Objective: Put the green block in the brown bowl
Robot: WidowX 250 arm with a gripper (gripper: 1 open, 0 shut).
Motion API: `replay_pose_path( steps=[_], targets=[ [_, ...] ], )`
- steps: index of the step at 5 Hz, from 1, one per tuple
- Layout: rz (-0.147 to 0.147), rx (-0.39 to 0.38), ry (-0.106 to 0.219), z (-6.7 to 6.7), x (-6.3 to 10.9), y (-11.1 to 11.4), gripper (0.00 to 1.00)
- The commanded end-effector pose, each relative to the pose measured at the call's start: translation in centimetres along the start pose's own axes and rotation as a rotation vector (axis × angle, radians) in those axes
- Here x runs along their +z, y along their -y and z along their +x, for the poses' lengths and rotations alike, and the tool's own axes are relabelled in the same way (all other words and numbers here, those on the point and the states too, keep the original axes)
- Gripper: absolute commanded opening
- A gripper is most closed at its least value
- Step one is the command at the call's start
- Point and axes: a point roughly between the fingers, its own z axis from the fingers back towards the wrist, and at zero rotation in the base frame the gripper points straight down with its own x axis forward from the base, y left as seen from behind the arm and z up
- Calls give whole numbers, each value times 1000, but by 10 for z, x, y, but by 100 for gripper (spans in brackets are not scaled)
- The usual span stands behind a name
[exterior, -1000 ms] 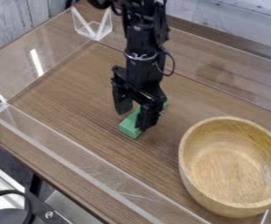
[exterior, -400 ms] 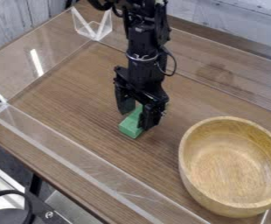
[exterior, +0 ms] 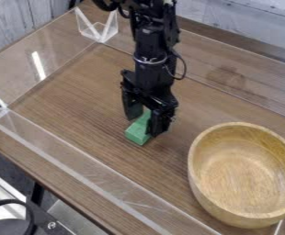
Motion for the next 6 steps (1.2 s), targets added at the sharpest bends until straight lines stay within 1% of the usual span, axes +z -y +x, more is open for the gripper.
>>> replay_pose_path(
  steps=[1, 4, 6],
  targets=[
    [25, -11, 81, 13, 22, -2, 100],
    [25, -17, 106, 13, 29, -1, 100],
    [22, -16, 110, 12, 29, 0, 100]
  ],
)
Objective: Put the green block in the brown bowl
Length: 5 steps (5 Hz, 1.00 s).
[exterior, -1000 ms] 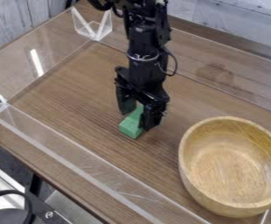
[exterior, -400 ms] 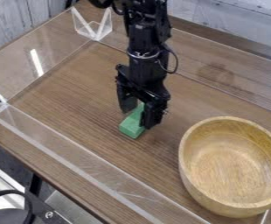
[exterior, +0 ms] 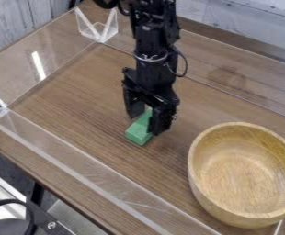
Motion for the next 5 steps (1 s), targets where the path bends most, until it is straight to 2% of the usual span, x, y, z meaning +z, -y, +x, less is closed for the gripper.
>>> replay_pose_path(
  steps=[1, 2, 3, 4, 5],
  targets=[
    [31, 3, 90, 12, 21, -4, 0],
    [30, 8, 93, 12, 22, -4, 0],
    [27, 11, 123, 11, 41, -4, 0],
    [27, 19, 178, 14, 76, -3, 0],
    [26, 21, 189, 15, 83, -4, 0]
  ],
)
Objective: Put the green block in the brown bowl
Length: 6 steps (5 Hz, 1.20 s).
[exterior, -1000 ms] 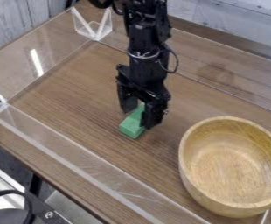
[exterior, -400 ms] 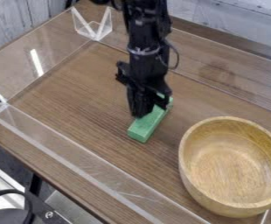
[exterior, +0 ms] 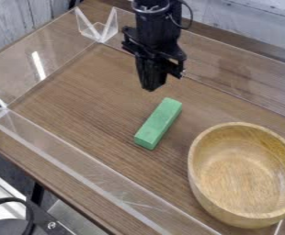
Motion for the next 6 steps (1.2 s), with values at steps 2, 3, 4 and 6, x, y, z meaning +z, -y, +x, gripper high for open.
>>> replay_pose_path(
  steps=[2, 3, 4, 6],
  targets=[
    [21, -8, 63, 8, 4, -3, 100],
    [18, -12, 48, 6, -7, -3, 100],
    [20, -16, 36, 5, -24, -4, 100],
    [29, -27, 10, 2, -61, -5, 100]
  ],
)
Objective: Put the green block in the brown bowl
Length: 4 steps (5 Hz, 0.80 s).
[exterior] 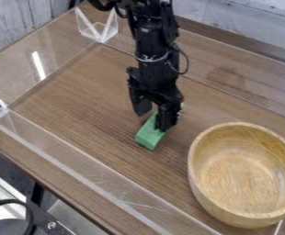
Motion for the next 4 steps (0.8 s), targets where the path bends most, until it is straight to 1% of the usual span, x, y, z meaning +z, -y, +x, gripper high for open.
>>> replay_pose_path(
  steps=[1, 2, 3, 4],
  targets=[
    [15, 8, 31, 6, 7, -5, 0],
    [12, 20, 44, 7, 17, -5, 0],
    [10, 36, 64, 9, 30, -6, 0],
    [12, 58, 108, 14, 55, -7, 0]
  ],
)
